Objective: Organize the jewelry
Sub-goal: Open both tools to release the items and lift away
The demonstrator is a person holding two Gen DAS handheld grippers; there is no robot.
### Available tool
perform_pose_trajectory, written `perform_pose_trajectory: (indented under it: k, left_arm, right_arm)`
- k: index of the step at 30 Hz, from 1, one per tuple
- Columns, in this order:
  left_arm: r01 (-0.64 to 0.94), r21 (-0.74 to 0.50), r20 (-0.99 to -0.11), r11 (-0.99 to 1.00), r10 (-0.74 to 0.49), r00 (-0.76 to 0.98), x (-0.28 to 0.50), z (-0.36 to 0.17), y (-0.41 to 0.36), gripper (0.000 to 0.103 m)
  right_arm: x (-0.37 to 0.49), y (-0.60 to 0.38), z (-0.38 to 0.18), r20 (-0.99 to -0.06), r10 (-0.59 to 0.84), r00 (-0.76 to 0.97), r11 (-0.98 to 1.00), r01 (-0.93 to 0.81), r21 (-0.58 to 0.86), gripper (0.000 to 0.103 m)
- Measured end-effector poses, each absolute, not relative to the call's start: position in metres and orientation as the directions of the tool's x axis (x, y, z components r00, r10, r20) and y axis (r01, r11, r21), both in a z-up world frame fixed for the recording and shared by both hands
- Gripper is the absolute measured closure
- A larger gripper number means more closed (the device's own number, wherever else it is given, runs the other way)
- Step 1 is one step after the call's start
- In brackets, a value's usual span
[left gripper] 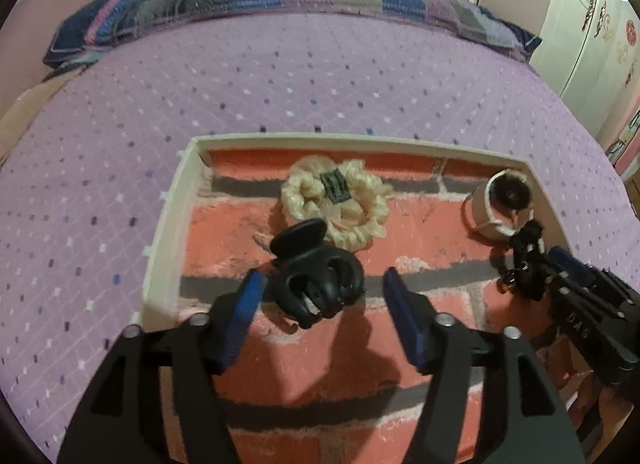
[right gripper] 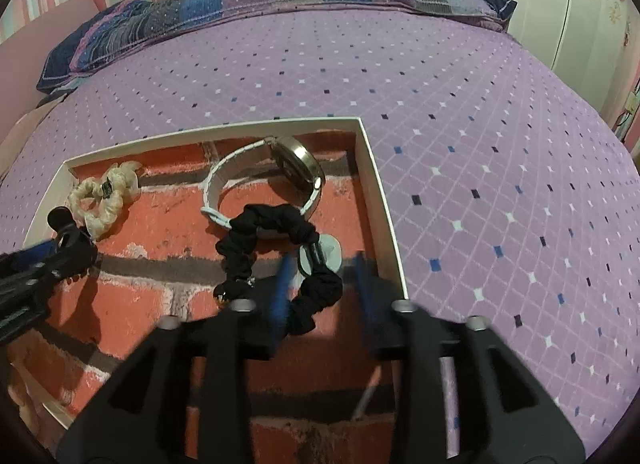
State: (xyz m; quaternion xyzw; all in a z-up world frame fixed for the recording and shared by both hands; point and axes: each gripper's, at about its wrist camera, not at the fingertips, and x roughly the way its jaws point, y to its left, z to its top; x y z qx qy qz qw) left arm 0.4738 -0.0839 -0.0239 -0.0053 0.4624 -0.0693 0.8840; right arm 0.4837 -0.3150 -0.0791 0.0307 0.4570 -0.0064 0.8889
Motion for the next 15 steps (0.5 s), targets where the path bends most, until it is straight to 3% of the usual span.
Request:
perform_pose_trajectory:
  k: [6,8,10,15]
  left_arm:
    - [0.158,-0.071,-0.776,0.985,-0.155,0.612,0.445,0.022,-0.082,0.031]
    - [0.169,-0.07,-0.745,0.983,-0.164,0.647,0.426,0.045,-0.077,0.02]
    - [0.166,-0.067,-0.716,0.984,-0.164,0.679,0.407,0.064,-0.07,0.017]
    - [0.149,-0.05,-0.635,0.988,-0.147,0.758,0.347,0.11,-0.049,0.012]
  right_arm:
    - [0.451,-0.323,-0.041,-0.757,0.082,0.649,0.993,0.012,0.118,0.03]
    - [0.433,-0.331,-0.023,-0.729,0.114,0.675,0.989,-0.005,0.15,0.02]
    - [0.416,-0.339,-0.003,-0.699,0.114,0.706,0.987,-0.004,0.158,0.011]
    - [0.352,-0.365,0.048,-0.611,0.072,0.788,0.991,0.014,0.134,0.004]
